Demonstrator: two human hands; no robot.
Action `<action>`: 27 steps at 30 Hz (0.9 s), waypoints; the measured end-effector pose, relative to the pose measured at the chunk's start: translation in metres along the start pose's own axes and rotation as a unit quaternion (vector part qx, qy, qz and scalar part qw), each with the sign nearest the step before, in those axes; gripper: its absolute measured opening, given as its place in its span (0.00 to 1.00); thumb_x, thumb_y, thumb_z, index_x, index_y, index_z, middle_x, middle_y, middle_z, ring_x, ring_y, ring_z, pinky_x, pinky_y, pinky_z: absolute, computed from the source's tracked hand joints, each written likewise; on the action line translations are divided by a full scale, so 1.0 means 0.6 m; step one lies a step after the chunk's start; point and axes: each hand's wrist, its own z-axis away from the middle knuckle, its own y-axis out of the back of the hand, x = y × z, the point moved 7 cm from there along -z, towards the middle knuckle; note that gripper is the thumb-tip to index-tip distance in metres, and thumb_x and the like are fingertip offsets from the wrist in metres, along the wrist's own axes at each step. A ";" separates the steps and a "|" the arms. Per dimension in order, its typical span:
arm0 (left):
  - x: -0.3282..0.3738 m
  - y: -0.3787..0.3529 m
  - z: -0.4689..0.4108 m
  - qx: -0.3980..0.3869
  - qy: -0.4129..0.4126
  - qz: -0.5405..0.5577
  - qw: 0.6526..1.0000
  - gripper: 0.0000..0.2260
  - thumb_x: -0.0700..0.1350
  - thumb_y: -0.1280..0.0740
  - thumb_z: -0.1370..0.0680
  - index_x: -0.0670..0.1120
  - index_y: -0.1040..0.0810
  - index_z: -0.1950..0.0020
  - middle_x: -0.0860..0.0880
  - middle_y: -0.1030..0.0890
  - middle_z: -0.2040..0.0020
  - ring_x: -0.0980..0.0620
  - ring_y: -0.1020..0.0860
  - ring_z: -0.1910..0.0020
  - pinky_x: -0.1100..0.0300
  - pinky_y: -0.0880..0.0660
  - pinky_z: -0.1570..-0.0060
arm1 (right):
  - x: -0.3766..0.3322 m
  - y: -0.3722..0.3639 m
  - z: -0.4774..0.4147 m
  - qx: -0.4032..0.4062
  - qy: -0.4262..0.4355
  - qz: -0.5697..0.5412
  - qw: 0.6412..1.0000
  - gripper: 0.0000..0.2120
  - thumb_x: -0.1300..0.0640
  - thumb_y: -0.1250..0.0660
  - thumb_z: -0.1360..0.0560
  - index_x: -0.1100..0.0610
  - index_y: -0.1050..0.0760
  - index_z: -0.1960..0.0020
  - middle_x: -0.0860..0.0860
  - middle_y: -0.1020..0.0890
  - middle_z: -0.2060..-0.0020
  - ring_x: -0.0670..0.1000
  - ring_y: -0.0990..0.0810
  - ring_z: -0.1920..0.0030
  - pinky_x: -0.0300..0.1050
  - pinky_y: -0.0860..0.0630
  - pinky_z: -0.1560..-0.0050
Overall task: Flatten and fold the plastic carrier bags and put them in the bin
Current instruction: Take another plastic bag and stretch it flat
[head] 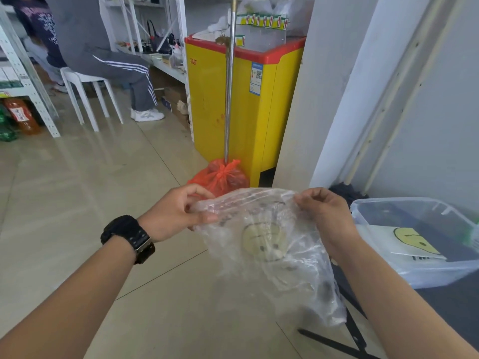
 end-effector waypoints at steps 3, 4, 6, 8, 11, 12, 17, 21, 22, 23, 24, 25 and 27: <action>0.004 0.025 -0.002 0.091 -0.026 -0.007 0.996 0.04 0.39 0.27 0.26 0.45 0.20 0.53 0.51 0.16 0.67 0.56 0.21 0.70 0.59 0.23 0.65 | 0.003 -0.017 0.000 -0.062 -0.012 -0.012 0.998 0.08 0.65 0.27 0.27 0.58 0.24 0.61 0.55 0.15 0.58 0.58 0.18 0.52 0.56 0.23 0.44; 0.006 0.034 0.000 0.116 -0.030 -0.020 0.993 0.01 0.41 0.28 0.25 0.44 0.19 0.56 0.50 0.17 0.69 0.55 0.22 0.71 0.59 0.24 0.66 | 0.000 -0.022 0.002 -0.087 -0.010 -0.009 0.996 0.09 0.66 0.26 0.29 0.58 0.24 0.61 0.58 0.17 0.59 0.59 0.20 0.54 0.57 0.24 0.45; 0.007 0.047 0.002 0.149 -0.029 -0.038 0.988 0.07 0.44 0.30 0.23 0.42 0.19 0.60 0.49 0.19 0.72 0.55 0.24 0.72 0.59 0.23 0.66 | -0.005 -0.024 0.003 -0.112 -0.003 0.010 0.994 0.10 0.67 0.23 0.33 0.59 0.24 0.59 0.62 0.20 0.62 0.60 0.23 0.57 0.54 0.25 0.50; 0.010 0.052 0.004 0.160 -0.033 -0.039 0.986 0.10 0.45 0.30 0.23 0.42 0.19 0.61 0.50 0.20 0.74 0.55 0.24 0.73 0.61 0.23 0.67 | -0.002 -0.019 0.001 -0.115 -0.005 0.021 0.993 0.12 0.68 0.23 0.35 0.60 0.24 0.57 0.61 0.19 0.62 0.58 0.22 0.59 0.50 0.23 0.52; 0.012 0.061 0.005 0.183 -0.046 -0.014 0.982 0.07 0.42 0.27 0.25 0.44 0.20 0.62 0.50 0.19 0.72 0.55 0.25 0.74 0.64 0.25 0.70 | -0.002 -0.011 -0.004 -0.115 -0.005 0.010 0.993 0.17 0.66 0.22 0.40 0.59 0.21 0.53 0.54 0.17 0.63 0.56 0.20 0.59 0.44 0.19 0.55; 0.010 0.065 0.004 0.187 -0.049 0.002 0.981 0.05 0.39 0.26 0.26 0.43 0.20 0.62 0.50 0.19 0.71 0.56 0.26 0.74 0.64 0.25 0.70 | -0.003 -0.007 -0.007 -0.118 -0.002 0.015 0.993 0.18 0.67 0.22 0.39 0.59 0.20 0.51 0.54 0.17 0.63 0.56 0.20 0.57 0.44 0.19 0.53; 0.011 0.061 0.003 0.164 -0.074 0.035 0.983 0.08 0.32 0.27 0.28 0.43 0.23 0.61 0.46 0.21 0.67 0.55 0.29 0.74 0.66 0.30 0.71 | 0.005 -0.029 0.014 -0.226 -0.037 0.128 0.965 0.16 0.58 0.22 0.34 0.59 0.17 0.48 0.56 0.14 0.53 0.56 0.17 0.52 0.50 0.26 0.40; 0.012 0.059 0.002 0.140 -0.087 0.024 0.986 0.09 0.33 0.26 0.29 0.46 0.22 0.61 0.52 0.20 0.69 0.55 0.27 0.72 0.66 0.29 0.69 | 0.002 -0.022 0.013 -0.211 -0.037 0.149 0.965 0.12 0.60 0.24 0.31 0.67 0.19 0.52 0.54 0.16 0.62 0.49 0.20 0.63 0.46 0.26 0.48; 0.012 0.061 0.002 0.141 -0.088 0.015 0.986 0.09 0.34 0.26 0.29 0.46 0.21 0.61 0.53 0.19 0.69 0.55 0.26 0.71 0.65 0.28 0.68 | 0.000 -0.018 0.010 -0.197 -0.029 0.156 0.967 0.12 0.62 0.24 0.30 0.69 0.20 0.52 0.55 0.16 0.62 0.49 0.21 0.63 0.44 0.25 0.51; 0.012 0.061 0.002 0.144 -0.089 0.005 0.986 0.09 0.34 0.25 0.29 0.47 0.21 0.61 0.54 0.19 0.69 0.55 0.26 0.71 0.64 0.28 0.67 | -0.002 -0.015 0.007 -0.183 -0.024 0.164 0.969 0.11 0.65 0.24 0.30 0.69 0.20 0.51 0.56 0.17 0.62 0.49 0.21 0.64 0.43 0.25 0.53; 0.014 0.061 0.003 0.146 -0.091 -0.004 0.985 0.09 0.34 0.25 0.29 0.47 0.21 0.61 0.54 0.19 0.69 0.55 0.25 0.70 0.63 0.28 0.66 | -0.001 -0.013 0.005 -0.172 -0.021 0.175 0.969 0.10 0.67 0.25 0.30 0.68 0.20 0.51 0.56 0.17 0.62 0.48 0.21 0.64 0.43 0.25 0.54; 0.016 0.059 0.005 0.145 -0.094 -0.009 0.985 0.09 0.35 0.25 0.29 0.48 0.20 0.61 0.55 0.18 0.68 0.55 0.25 0.70 0.62 0.27 0.65 | 0.002 -0.013 0.004 -0.167 -0.021 0.191 0.967 0.10 0.68 0.24 0.31 0.66 0.20 0.50 0.56 0.17 0.61 0.48 0.21 0.65 0.43 0.24 0.55; 0.025 0.052 0.008 0.139 -0.105 -0.010 0.985 0.10 0.35 0.25 0.29 0.50 0.20 0.62 0.53 0.18 0.66 0.54 0.23 0.67 0.60 0.27 0.63 | 0.003 -0.019 0.009 -0.177 -0.004 0.258 0.950 0.13 0.64 0.22 0.32 0.59 0.19 0.49 0.56 0.19 0.61 0.48 0.23 0.64 0.41 0.26 0.57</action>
